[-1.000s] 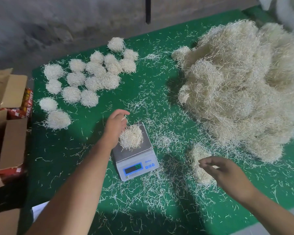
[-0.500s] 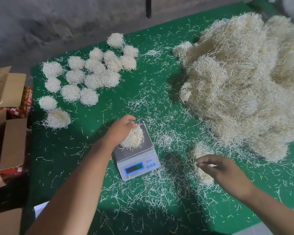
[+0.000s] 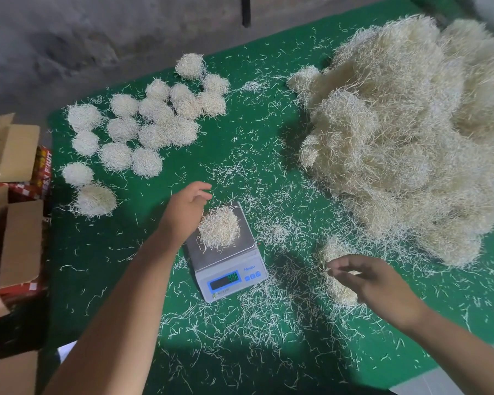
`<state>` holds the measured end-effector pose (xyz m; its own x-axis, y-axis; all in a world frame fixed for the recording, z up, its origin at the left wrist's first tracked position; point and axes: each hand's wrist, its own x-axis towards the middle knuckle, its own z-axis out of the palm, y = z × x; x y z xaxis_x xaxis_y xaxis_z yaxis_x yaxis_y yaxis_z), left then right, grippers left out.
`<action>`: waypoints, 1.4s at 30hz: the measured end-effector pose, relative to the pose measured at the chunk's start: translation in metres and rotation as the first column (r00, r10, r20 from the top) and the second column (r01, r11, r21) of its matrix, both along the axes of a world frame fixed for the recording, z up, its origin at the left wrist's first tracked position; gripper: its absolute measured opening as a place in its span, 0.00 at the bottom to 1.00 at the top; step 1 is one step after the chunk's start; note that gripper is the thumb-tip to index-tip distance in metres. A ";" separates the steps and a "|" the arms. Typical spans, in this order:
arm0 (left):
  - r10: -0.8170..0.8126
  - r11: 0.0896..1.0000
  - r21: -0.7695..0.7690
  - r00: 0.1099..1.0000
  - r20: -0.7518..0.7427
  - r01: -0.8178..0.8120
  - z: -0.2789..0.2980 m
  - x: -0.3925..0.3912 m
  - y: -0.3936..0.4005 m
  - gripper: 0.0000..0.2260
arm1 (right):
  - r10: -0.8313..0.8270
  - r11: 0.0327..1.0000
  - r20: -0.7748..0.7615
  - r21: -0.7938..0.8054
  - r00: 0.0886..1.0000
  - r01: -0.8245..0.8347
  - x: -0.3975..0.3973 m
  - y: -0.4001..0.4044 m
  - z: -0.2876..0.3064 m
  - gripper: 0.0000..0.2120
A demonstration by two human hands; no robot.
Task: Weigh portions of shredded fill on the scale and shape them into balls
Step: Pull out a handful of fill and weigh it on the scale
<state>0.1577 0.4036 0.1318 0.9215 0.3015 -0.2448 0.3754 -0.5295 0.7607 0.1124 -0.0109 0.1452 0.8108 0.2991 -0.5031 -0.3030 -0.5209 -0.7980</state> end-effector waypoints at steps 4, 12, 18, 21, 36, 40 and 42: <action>-0.053 0.996 0.068 0.999 -0.007 0.053 -0.002 -0.011 0.002 0.14 | -0.002 1.000 0.008 0.000 1.000 0.002 0.000 0.000 0.002 0.04; -0.014 0.998 0.063 1.000 0.021 0.013 -0.007 -0.038 0.006 0.13 | 0.023 1.000 0.008 -0.005 1.000 -0.023 -0.007 0.005 0.005 0.05; 0.023 0.997 0.074 0.999 0.047 -0.026 -0.008 -0.050 0.012 0.13 | 0.026 0.999 0.020 -0.040 0.999 -0.025 -0.015 0.005 0.000 0.04; 0.041 0.997 0.059 0.997 0.066 -0.045 -0.009 -0.055 0.009 0.13 | 0.015 0.994 0.061 -0.111 0.998 -0.008 -0.016 0.002 -0.010 0.03; 0.301 0.947 0.103 0.952 0.061 -0.306 -0.026 -0.089 -0.004 0.09 | 0.017 0.975 0.104 -0.223 0.994 0.007 -0.006 -0.004 -0.043 0.04; 0.334 0.922 0.190 0.941 0.050 -0.337 -0.030 -0.090 0.004 0.09 | 0.053 0.973 0.088 -0.231 0.995 -0.032 -0.010 -0.007 -0.046 0.04; 0.347 0.915 0.200 0.937 0.049 -0.349 -0.032 -0.089 0.006 0.08 | 0.062 0.971 0.089 -0.234 0.994 -0.039 -0.011 -0.009 -0.047 0.06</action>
<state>0.0687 0.4093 0.1003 0.7518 0.6456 -0.1342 0.5552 -0.5100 0.6569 0.1018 -0.0204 0.0982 0.8450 0.2253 -0.4850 -0.2002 -0.7077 -0.6776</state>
